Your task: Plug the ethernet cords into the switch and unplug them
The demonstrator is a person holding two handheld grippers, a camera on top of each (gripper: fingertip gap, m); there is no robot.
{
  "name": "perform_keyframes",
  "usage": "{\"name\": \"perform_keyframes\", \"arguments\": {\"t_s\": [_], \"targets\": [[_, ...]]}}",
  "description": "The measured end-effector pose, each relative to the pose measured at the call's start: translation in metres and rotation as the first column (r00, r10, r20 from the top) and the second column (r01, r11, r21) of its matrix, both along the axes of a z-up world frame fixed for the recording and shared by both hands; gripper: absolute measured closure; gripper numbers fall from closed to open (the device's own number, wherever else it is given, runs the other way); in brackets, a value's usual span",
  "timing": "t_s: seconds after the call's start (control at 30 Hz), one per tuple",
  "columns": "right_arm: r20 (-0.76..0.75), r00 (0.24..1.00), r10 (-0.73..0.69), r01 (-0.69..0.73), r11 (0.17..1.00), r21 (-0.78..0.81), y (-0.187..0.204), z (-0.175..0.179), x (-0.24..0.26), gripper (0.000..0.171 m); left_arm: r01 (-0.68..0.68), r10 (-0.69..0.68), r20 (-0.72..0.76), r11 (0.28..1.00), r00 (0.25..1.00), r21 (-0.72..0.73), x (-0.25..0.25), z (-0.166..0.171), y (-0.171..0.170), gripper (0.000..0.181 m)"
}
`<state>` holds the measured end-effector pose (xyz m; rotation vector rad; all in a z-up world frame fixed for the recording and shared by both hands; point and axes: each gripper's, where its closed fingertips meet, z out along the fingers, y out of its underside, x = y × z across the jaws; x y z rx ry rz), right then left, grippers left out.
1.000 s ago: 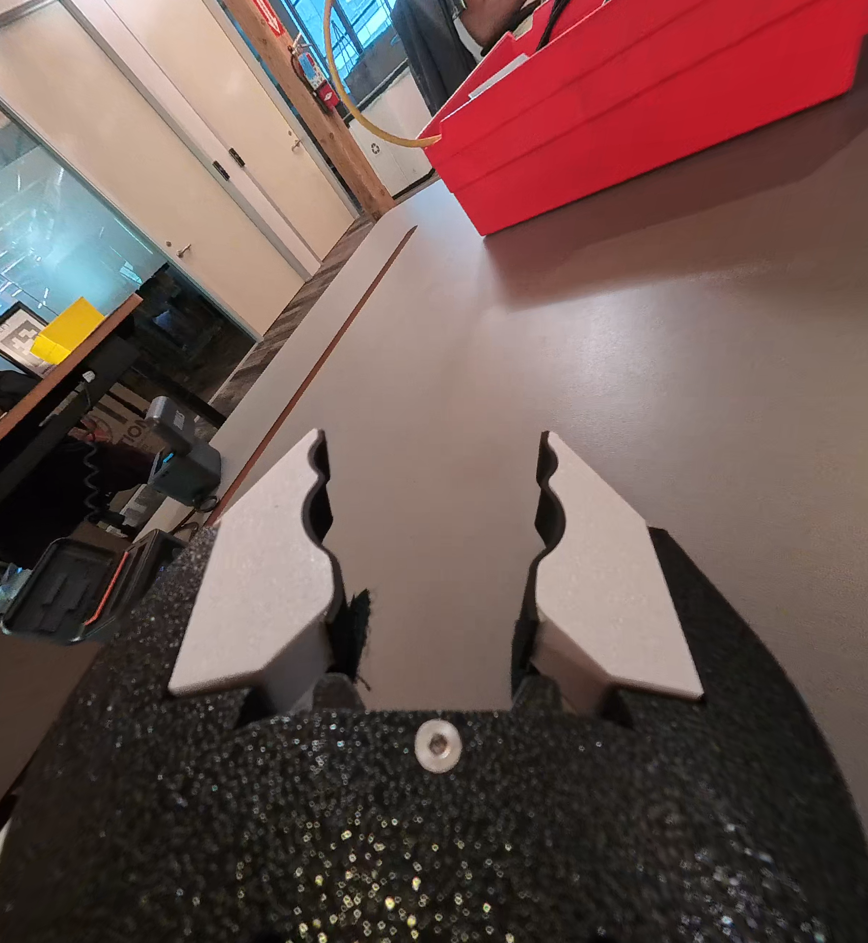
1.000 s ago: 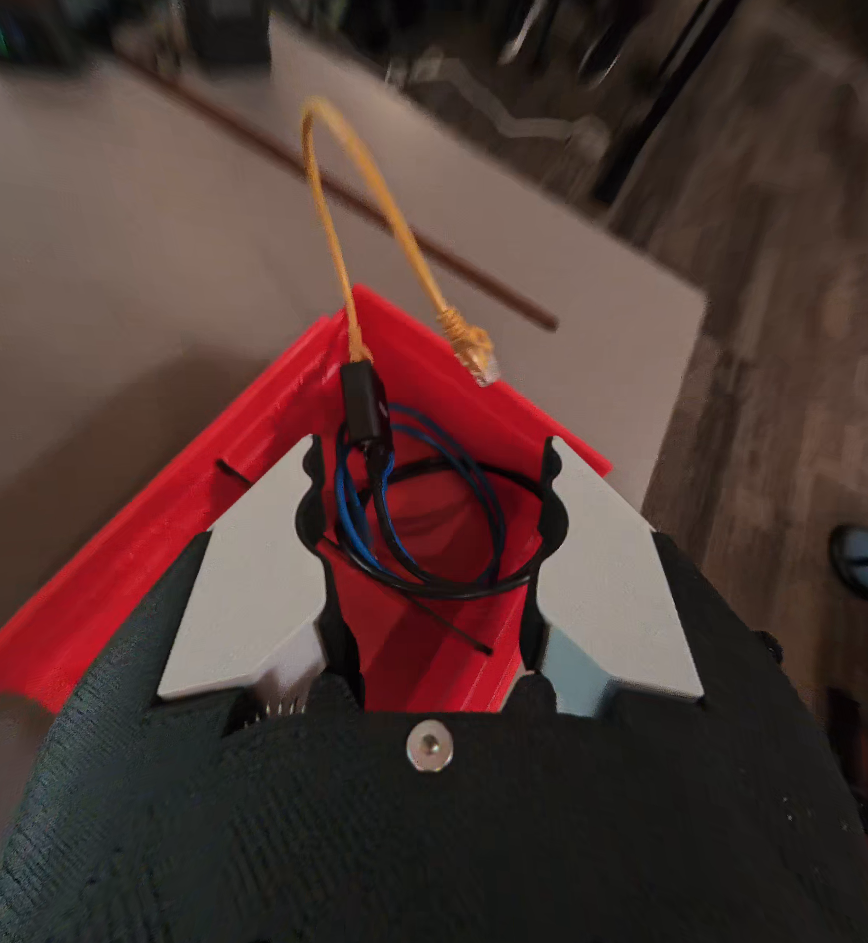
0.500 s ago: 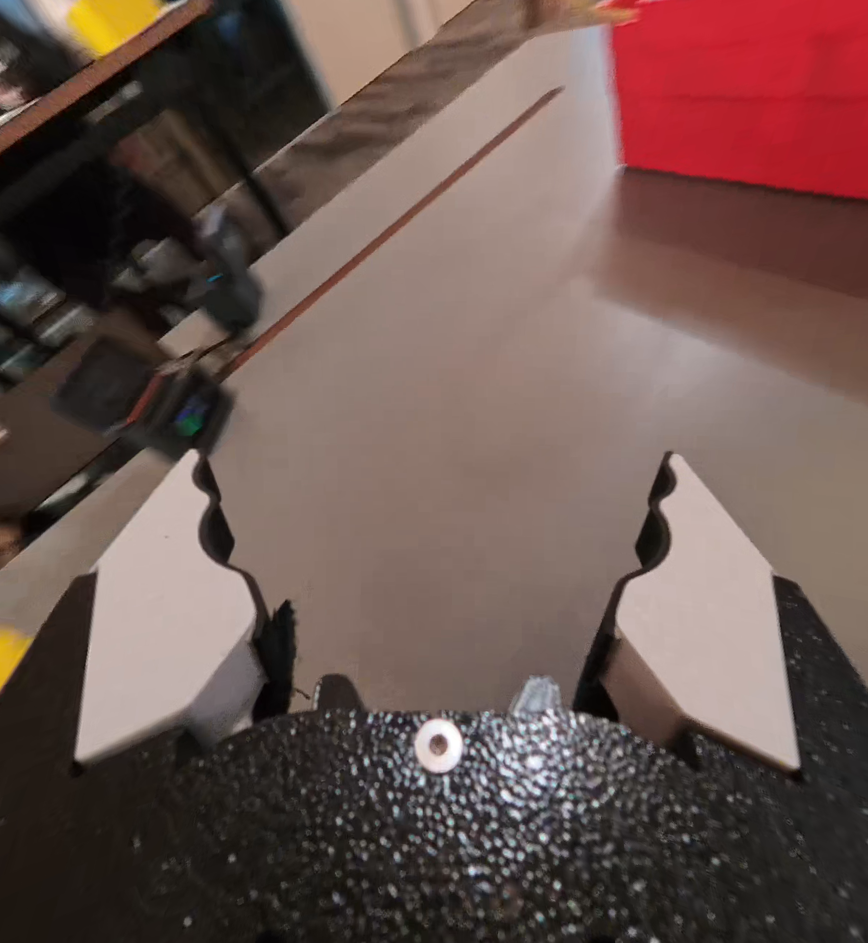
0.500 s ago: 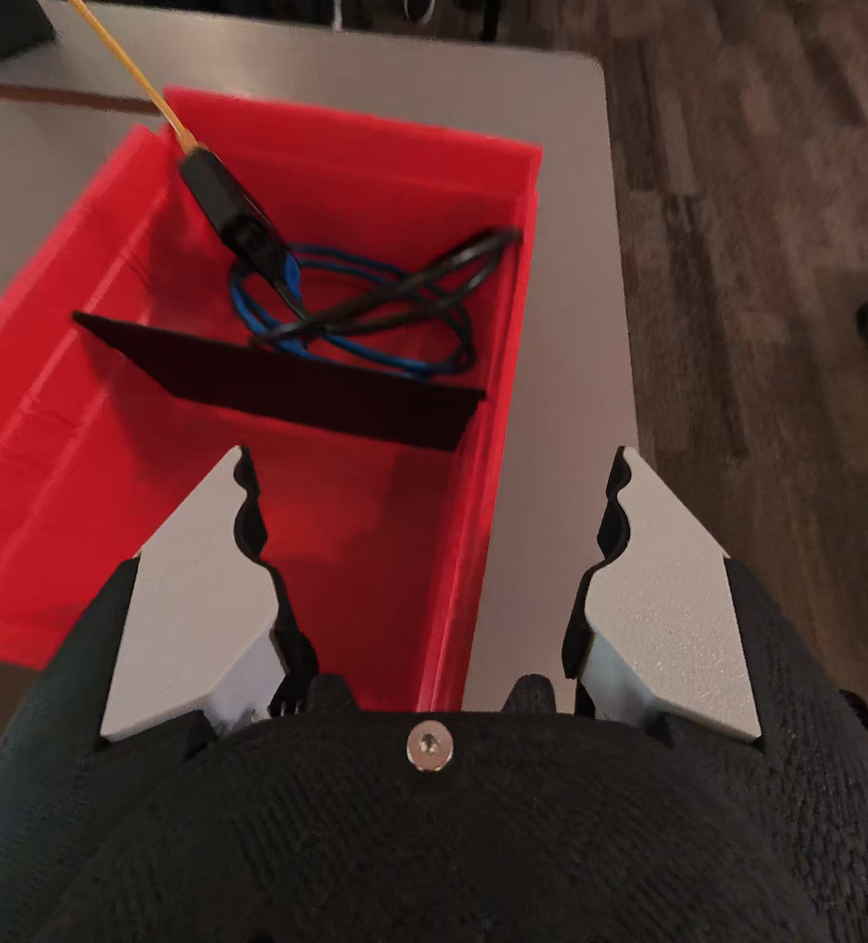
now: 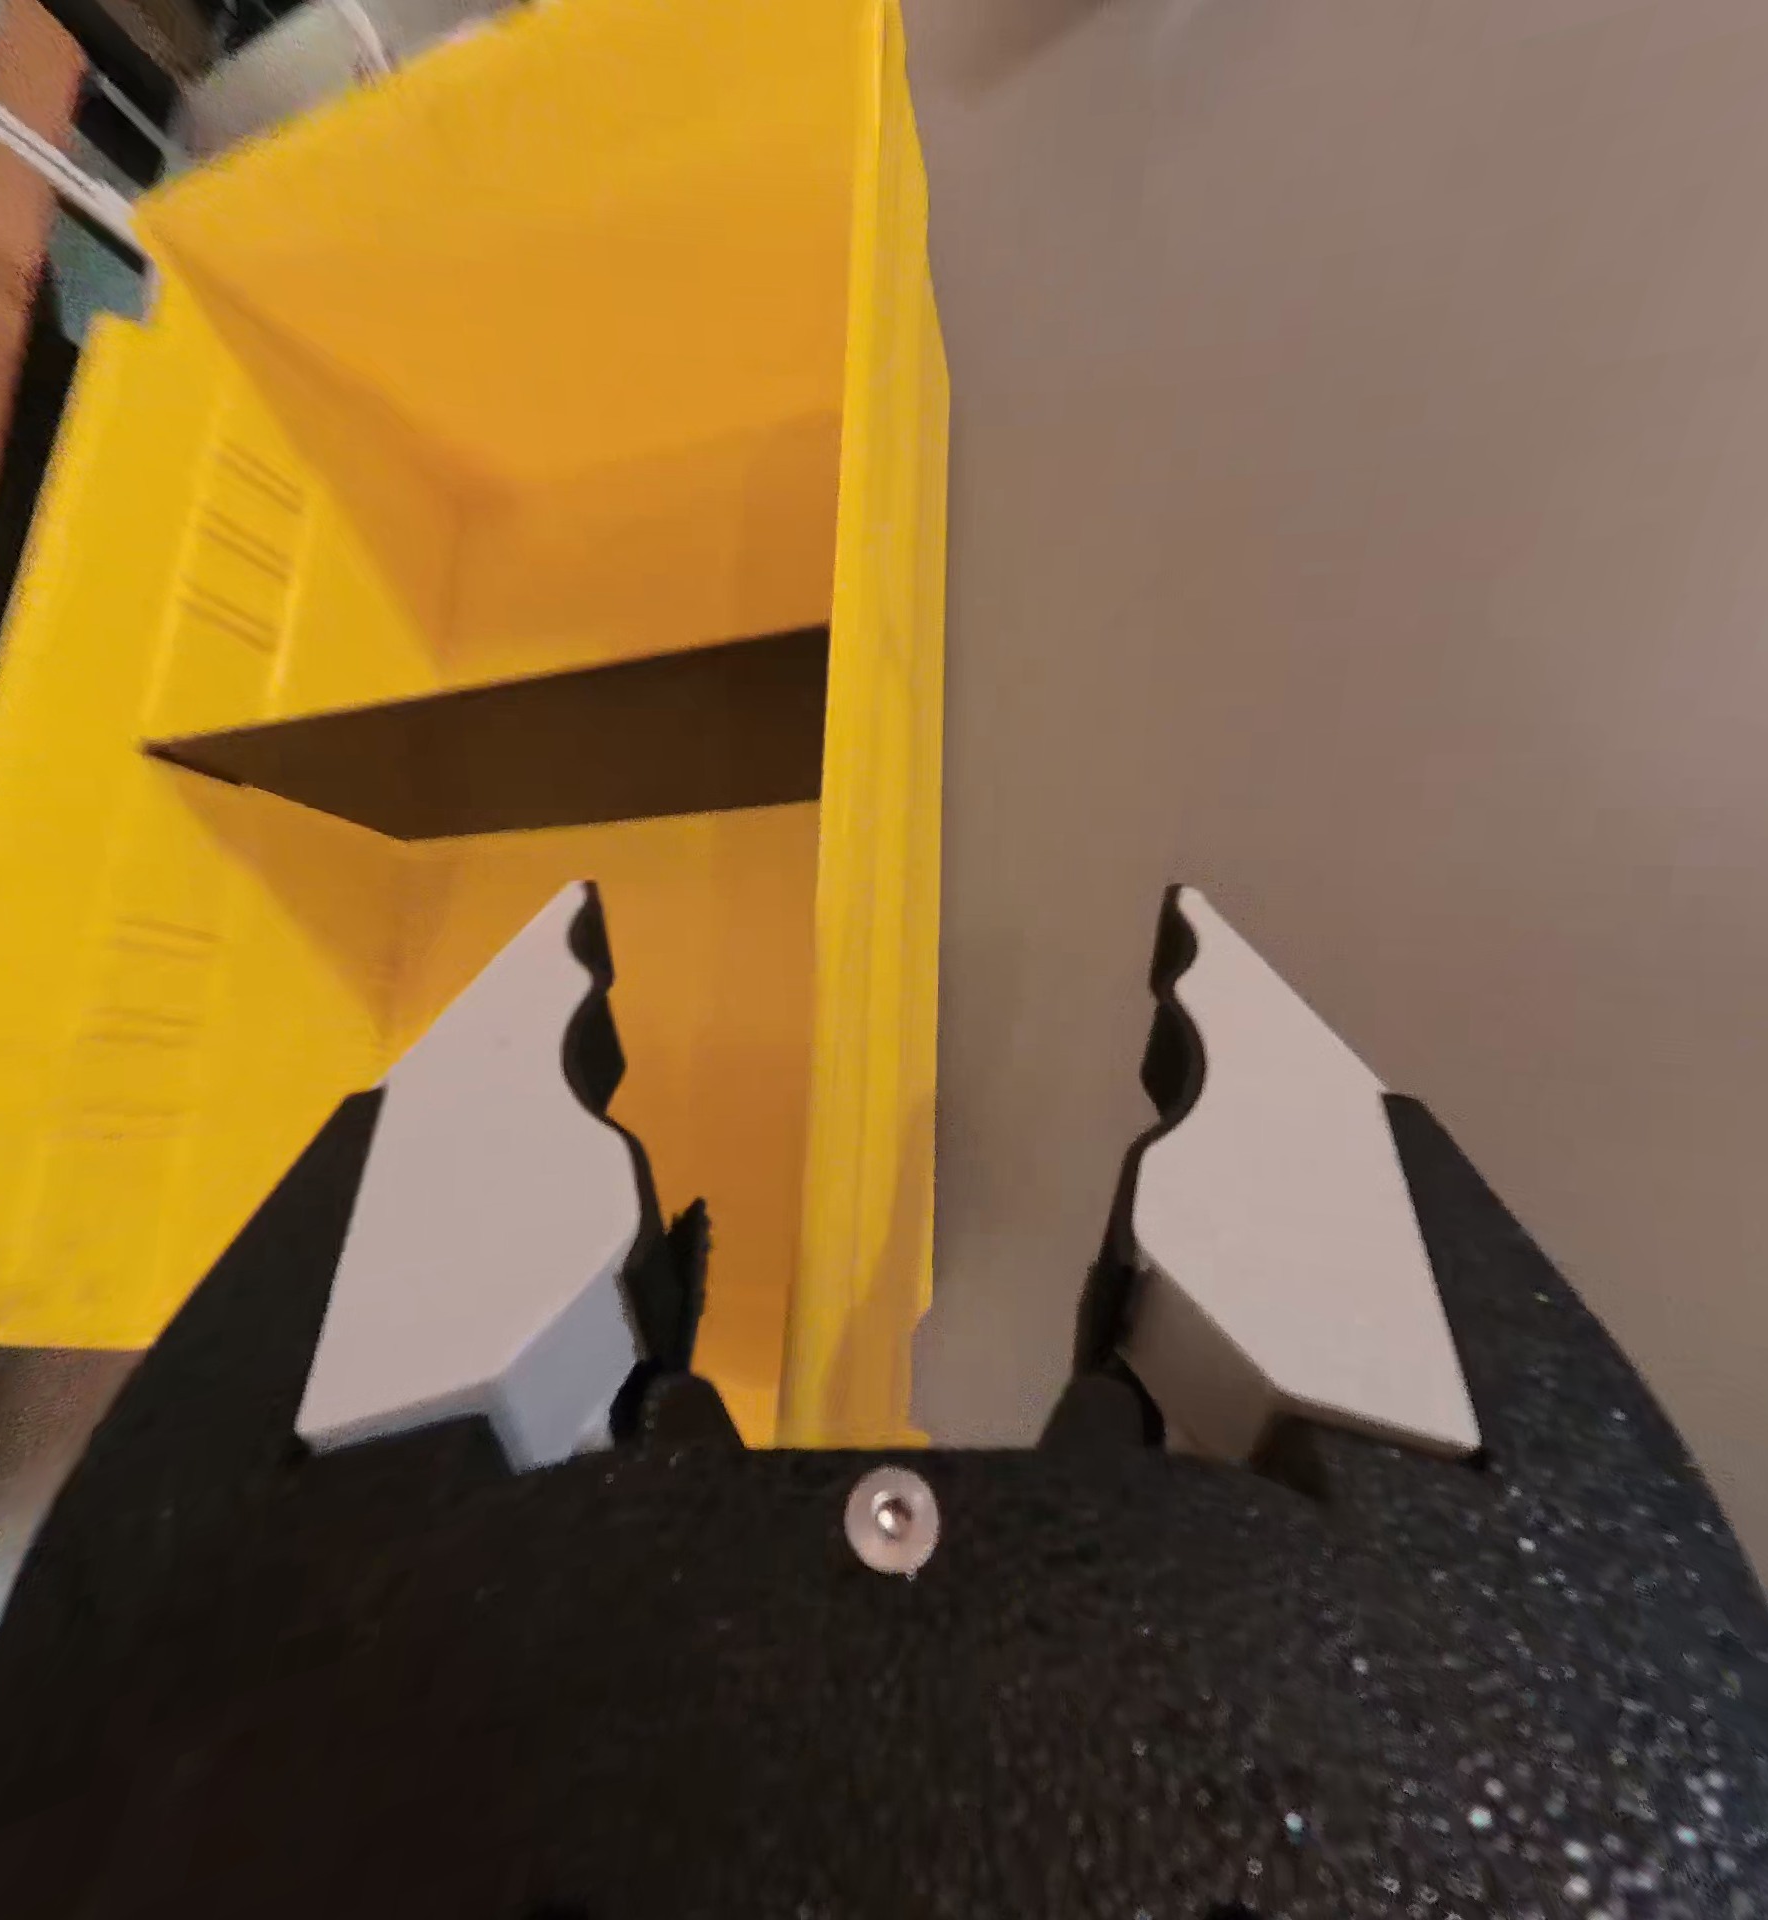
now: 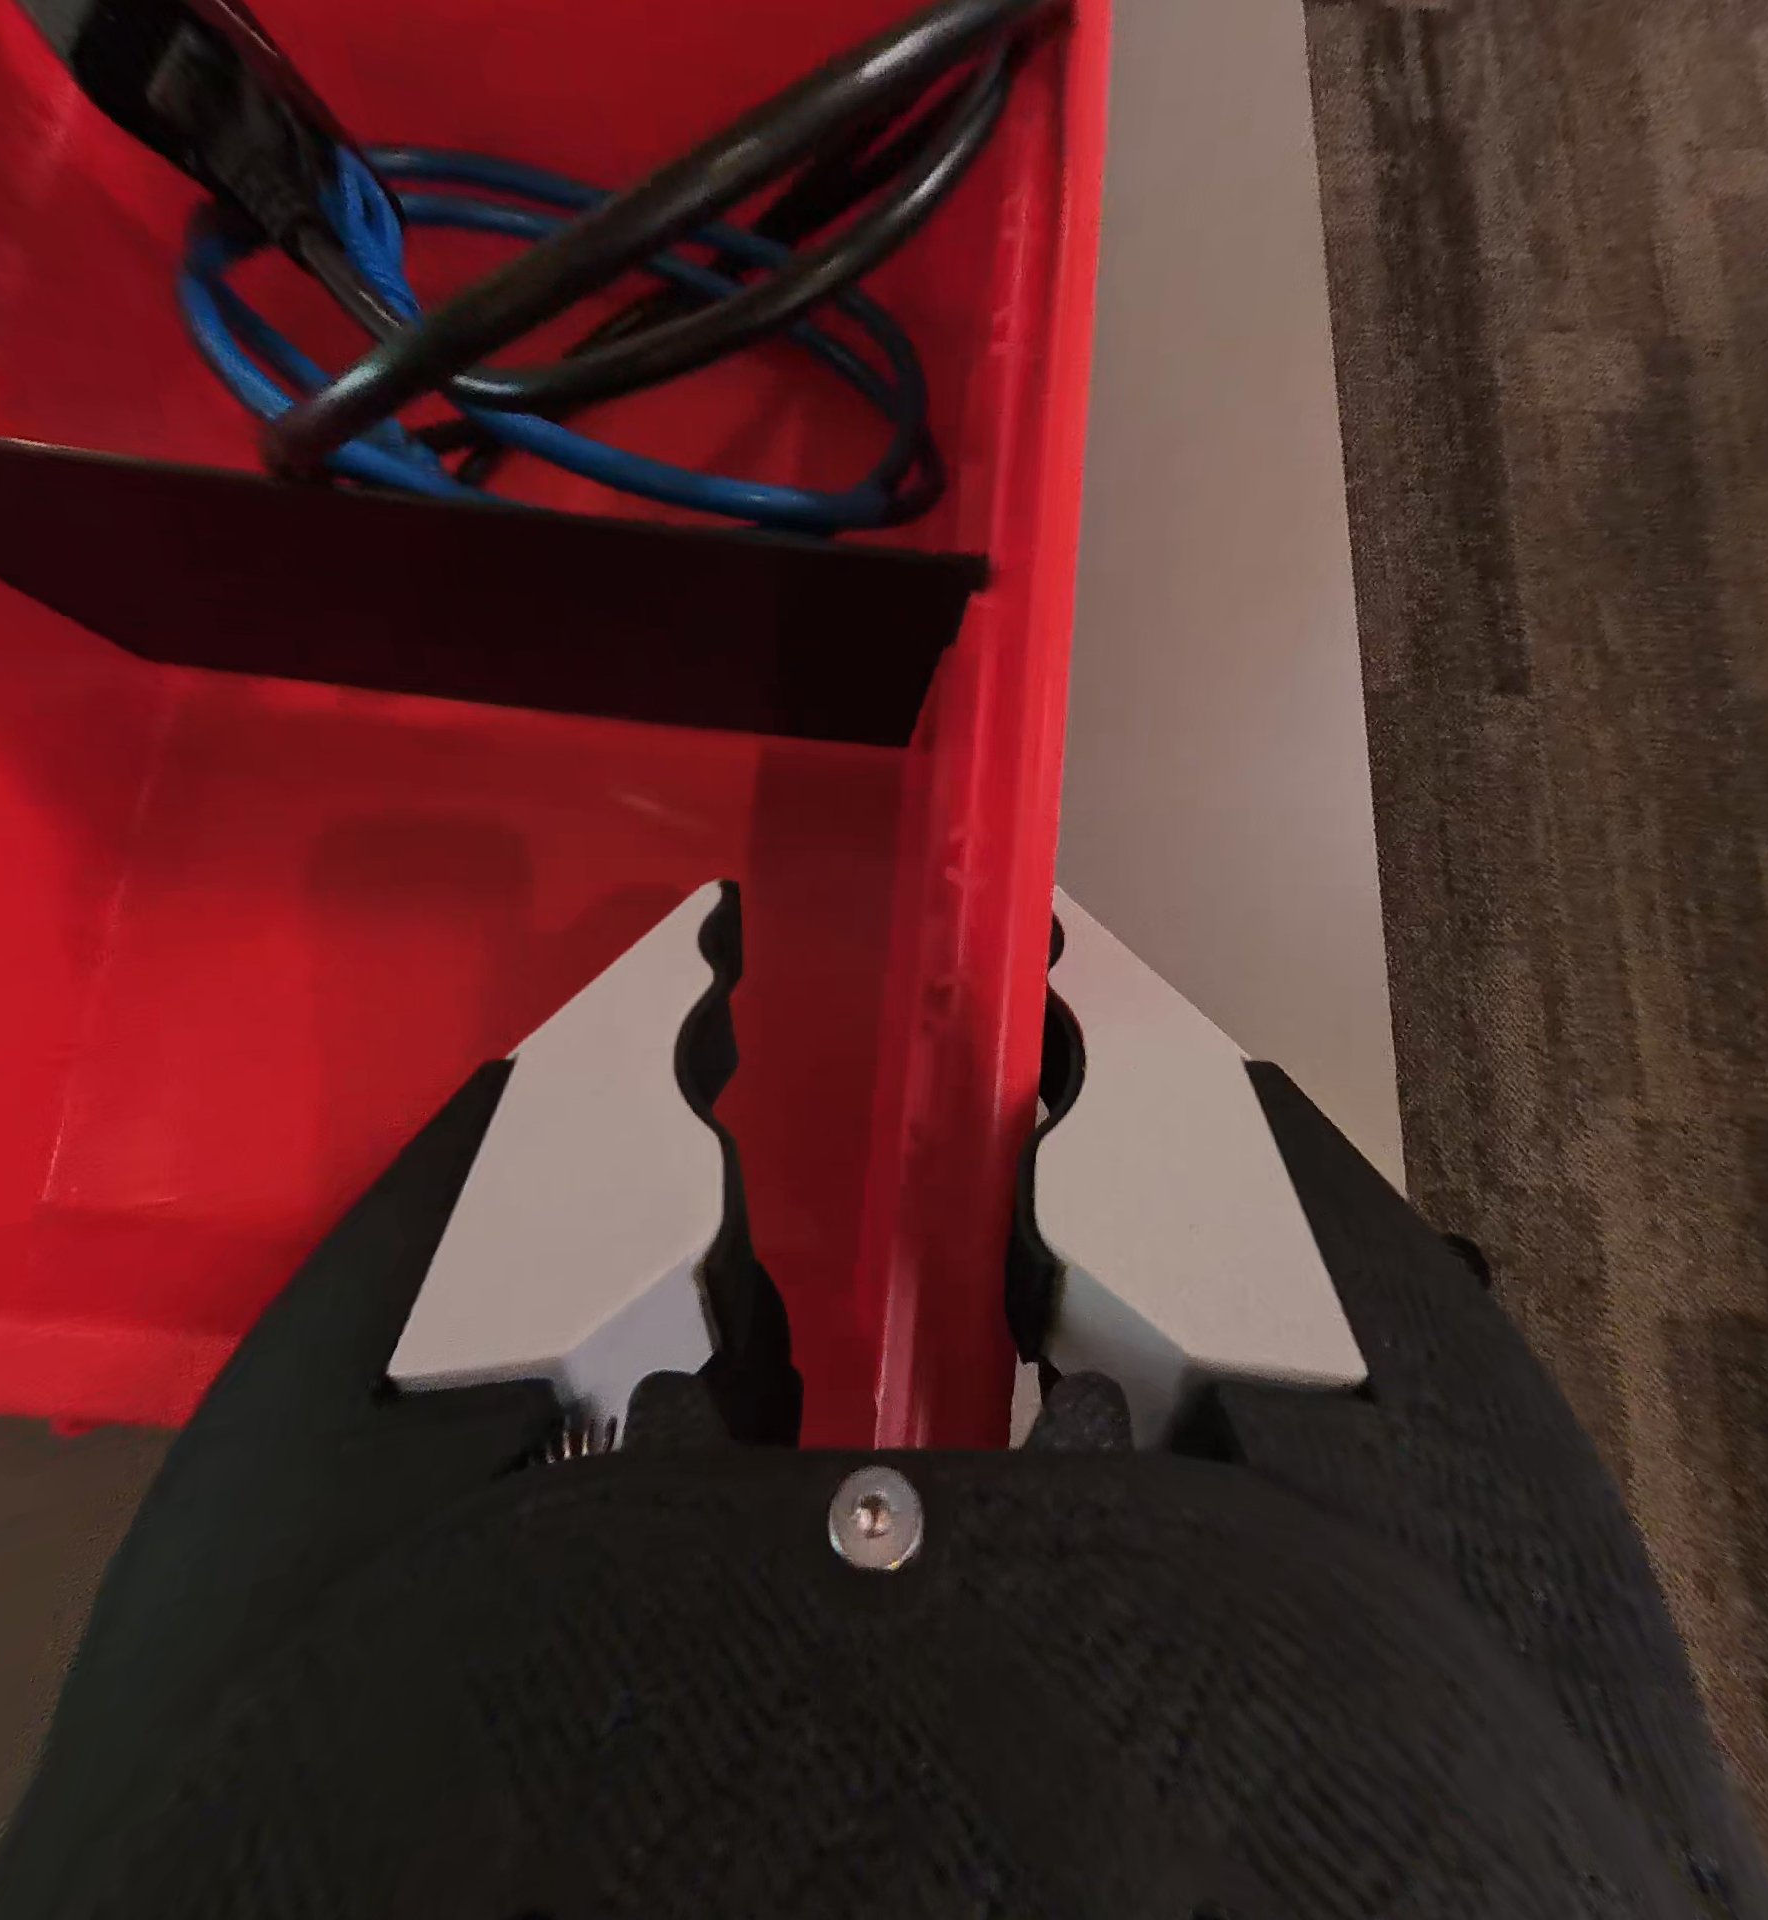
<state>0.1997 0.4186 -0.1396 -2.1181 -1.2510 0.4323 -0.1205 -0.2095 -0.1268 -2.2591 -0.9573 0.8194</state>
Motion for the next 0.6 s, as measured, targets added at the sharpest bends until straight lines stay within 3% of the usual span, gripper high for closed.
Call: {"name": "perform_keyframes", "arguments": {"t_s": [0.3, 0.6], "targets": [[0.015, 0.999, -0.045, 0.045, 0.998, 0.034, 0.008, 0.003, 0.008, 0.162, -0.03, 0.031, 0.017, 0.997, 0.999, -0.067, -0.009, -0.017, -0.025, 0.141], [-0.018, 0.999, -0.045, 0.045, 0.999, -0.015, 0.005, 0.004, 0.006, 0.166, 0.036, -0.037, 0.084, 0.999, 0.996, 0.013, 0.0, -0.019, -0.036, 0.156]]}}
